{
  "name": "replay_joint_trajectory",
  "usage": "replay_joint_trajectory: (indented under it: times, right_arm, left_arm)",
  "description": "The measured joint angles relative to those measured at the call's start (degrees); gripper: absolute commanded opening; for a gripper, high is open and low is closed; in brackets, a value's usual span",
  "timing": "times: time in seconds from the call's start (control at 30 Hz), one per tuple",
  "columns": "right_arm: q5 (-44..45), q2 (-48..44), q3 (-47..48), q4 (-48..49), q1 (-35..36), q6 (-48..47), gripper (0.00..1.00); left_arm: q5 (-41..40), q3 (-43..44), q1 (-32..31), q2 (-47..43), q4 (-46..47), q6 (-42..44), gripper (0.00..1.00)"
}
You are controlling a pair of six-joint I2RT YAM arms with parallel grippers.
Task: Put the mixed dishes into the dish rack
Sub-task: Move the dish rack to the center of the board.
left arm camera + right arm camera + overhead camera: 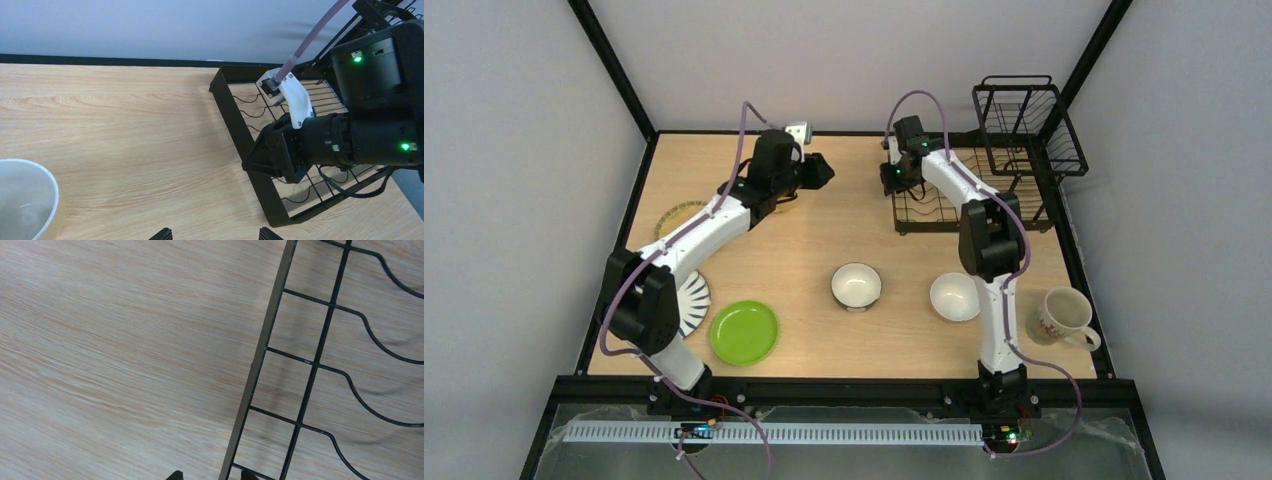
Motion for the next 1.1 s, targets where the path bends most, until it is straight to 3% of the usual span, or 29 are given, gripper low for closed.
replay_joint_trajectory:
  times: [0.17, 0.33, 0.4, 0.57, 1.1]
  right_arm:
    - [0.4, 1.4, 0.5, -0.1, 0.0, 0.0, 0.4]
    - [1.4, 1.6, 0.9, 0.0, 0.2, -0.1, 0.08]
    - [3.2, 1.6, 0.9, 0.0, 0.7, 0.5, 0.0]
    - [7.5, 1.5, 0.9, -0.5, 1.6, 3.6, 0.0]
    - [16.2, -0.2, -2.3, 0.4, 8.3, 1.2, 0.0]
  left_arm:
    - [0.4, -0.5, 0.6, 0.0, 0.4, 0.0, 0.99]
    - [0.7, -1.1, 1.2, 0.0, 0.5, 0.0, 0.99]
    - [0.7, -1.3, 1.5, 0.0, 0.6, 0.0, 0.99]
    - [0.7, -2.1, 1.9, 0.0, 0.9, 0.0, 0.99]
    - [-0.4, -4.7, 2.5, -4.1, -0.4, 0.0, 0.99]
